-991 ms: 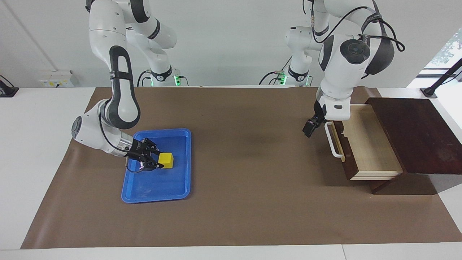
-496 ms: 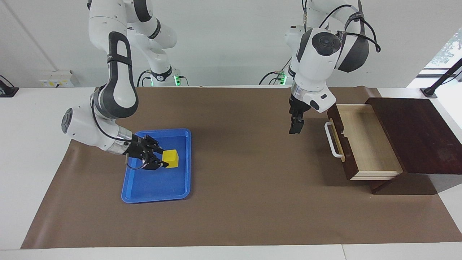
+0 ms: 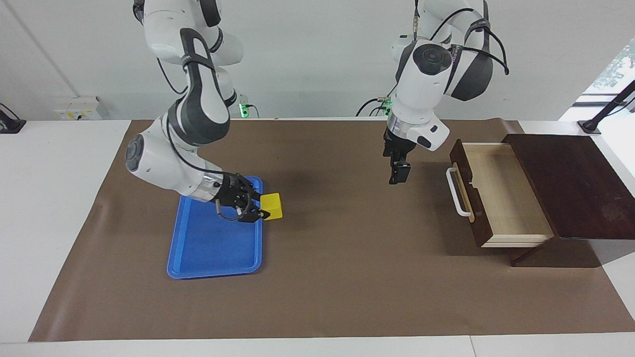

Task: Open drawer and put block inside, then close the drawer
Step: 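Lift the cube with the right gripper toward the left gripper, then grasp the cube with the left gripper from the right gripper, then carry the cube into the drawer with the left gripper while the right gripper withdraws, then open the left gripper to release the cube in the drawer, then push the drawer closed with the left gripper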

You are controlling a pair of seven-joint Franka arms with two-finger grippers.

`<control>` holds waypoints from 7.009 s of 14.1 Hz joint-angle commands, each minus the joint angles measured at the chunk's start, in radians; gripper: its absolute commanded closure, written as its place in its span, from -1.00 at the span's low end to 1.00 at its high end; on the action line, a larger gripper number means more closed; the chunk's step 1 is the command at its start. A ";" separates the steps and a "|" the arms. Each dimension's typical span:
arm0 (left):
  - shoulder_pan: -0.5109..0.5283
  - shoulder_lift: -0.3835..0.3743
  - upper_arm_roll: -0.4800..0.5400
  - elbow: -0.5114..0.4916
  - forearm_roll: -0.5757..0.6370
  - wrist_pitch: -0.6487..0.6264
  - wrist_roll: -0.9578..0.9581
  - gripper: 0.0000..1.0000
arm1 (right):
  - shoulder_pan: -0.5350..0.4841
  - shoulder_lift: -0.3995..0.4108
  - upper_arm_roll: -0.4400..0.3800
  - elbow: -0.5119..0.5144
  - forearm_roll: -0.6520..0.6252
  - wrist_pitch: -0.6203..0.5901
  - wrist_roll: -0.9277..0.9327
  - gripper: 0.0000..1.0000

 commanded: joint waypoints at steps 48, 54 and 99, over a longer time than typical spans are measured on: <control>-0.060 0.188 0.028 0.224 0.007 -0.059 -0.025 1.00 | 0.095 -0.007 -0.012 0.007 0.030 0.083 0.258 -1.00; 0.276 0.108 0.028 0.225 -0.019 -0.176 0.395 1.00 | -0.006 -0.041 -0.013 0.010 0.016 -0.014 0.246 -1.00; 0.394 -0.033 0.032 -0.192 0.197 0.042 0.469 -1.00 | -0.278 -0.395 -0.052 -0.059 -0.663 -0.372 -1.371 -1.00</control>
